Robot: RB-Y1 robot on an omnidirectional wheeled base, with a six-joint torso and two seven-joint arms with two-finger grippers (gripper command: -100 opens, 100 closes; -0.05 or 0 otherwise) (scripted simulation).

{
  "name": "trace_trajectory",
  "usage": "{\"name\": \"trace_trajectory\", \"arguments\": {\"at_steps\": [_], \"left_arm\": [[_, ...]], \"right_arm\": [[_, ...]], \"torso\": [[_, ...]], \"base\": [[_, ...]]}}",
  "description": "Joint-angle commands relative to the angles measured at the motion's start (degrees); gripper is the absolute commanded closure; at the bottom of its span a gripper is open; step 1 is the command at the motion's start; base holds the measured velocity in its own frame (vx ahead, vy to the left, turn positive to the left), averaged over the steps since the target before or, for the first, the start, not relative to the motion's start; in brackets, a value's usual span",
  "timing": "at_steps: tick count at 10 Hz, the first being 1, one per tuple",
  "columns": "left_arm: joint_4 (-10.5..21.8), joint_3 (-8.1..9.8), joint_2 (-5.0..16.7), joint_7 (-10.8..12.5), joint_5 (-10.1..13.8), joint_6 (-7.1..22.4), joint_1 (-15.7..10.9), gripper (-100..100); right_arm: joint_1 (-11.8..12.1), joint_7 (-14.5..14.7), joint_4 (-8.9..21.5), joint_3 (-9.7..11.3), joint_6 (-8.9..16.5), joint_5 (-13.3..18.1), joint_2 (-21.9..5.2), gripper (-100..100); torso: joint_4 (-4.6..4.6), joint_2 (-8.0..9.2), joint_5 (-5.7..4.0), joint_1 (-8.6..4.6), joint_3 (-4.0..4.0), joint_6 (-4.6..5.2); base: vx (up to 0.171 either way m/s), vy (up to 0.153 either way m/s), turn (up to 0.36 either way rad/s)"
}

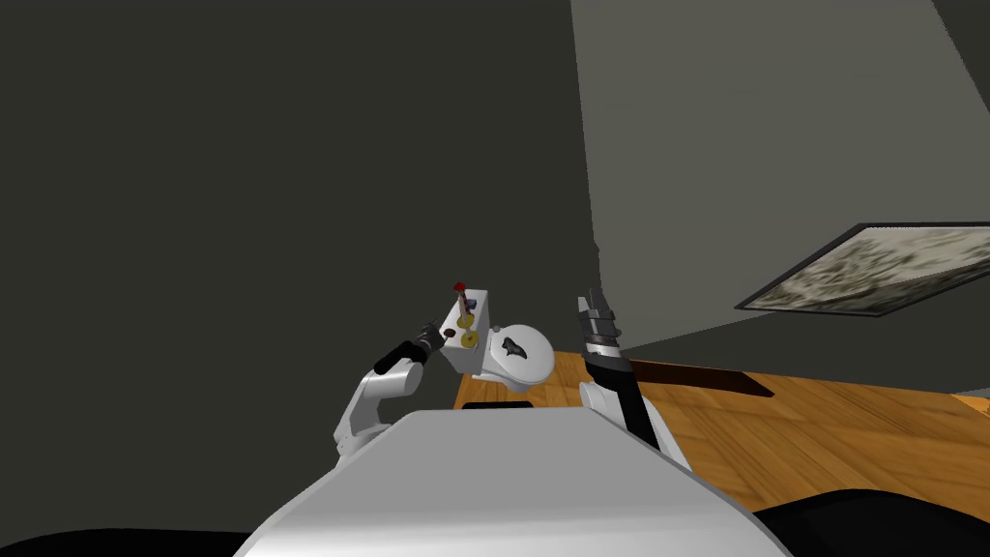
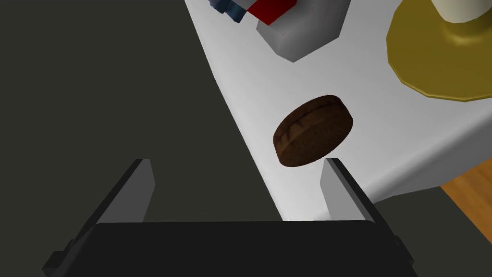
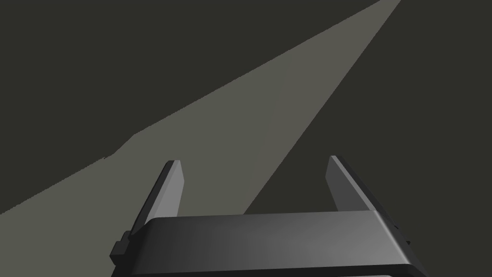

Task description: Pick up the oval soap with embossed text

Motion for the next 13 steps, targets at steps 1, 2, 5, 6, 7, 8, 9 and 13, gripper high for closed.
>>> {"name": "trace_trajectory", "arguments": {"at_steps": [1, 2, 5, 6, 7, 8, 9, 13], "left_arm": [[0.05, -0.57, -0.16, 0.46, 0.62, 2.86, -0.41, -100], [0.26, -1.12, -0.28, 0.76, 1.02, 4.64, -0.72, -100], [0.82, -2.54, -0.19, 1.49, 2.04, 9.76, -1.48, -100], [0.96, -2.91, -0.1, 1.69, 2.3, 11.01, -1.67, -100], [1.08, -3.21, -0.02, 1.84, 2.53, 12.04, -1.82, -100], [1.2, -3.59, 0.11, 2.05, 2.81, 13.37, -2.02, -100], [0.9, -3.41, -0.01, 1.93, 2.57, 12.54, -1.73, -100], [4.99, -3.51, -0.6, 1.13, 2.26, 9.89, -2.94, -100]], "right_arm": [[0.0, 0.0, 0.0, 0.0, 0.0, 0.0, 0.0, 0], [0.0, 0.0, 0.0, 0.0, 0.0, 0.0, 0.0, 0], [0.0, 0.0, 0.0, 0.0, 0.0, 0.0, 0.0, 0], [0.0, 0.0, 0.0, 0.0, 0.0, 0.0, 0.0, 0], [0.0, 0.0, 0.0, 0.0, 0.0, 0.0, 0.0, 0], [0.0, 0.0, 0.0, 0.0, 0.0, 0.0, 0.0, 0], [0.0, 0.0, 0.0, 0.0, 0.0, 0.0, 0.0, 0], [0.0, 0.0, 0.0, 0.0, 0.0, 0.0, 0.0, 0]], "torso": [[0.0, 0.0, 0.0, 0.0, 0.0, 0.0], [0.0, 0.0, 0.0, -0.01, 0.0, 0.0], [-0.01, -0.03, 0.0, 0.02, -0.02, 0.0], [-0.01, -0.02, 0.0, 0.02, -0.01, 0.0], [0.0, -0.01, 0.0, 0.01, -0.01, 0.0], [0.0, 0.02, 0.0, 0.0, 0.01, 0.0], [0.01, 0.03, 0.0, 0.01, 0.02, -0.01], [0.01, 0.04, -0.03, -0.11, 0.02, 0.0]], "base": [[0.038, 0.022, -0.008], [0.05, 0.04, -0.011], [0.048, 0.033, -0.013], [0.042, 0.026, -0.01], [0.034, 0.024, -0.009], [0.031, 0.026, -0.008], [0.014, 0.012, -0.003], [0.025, -0.003, -0.006]]}}
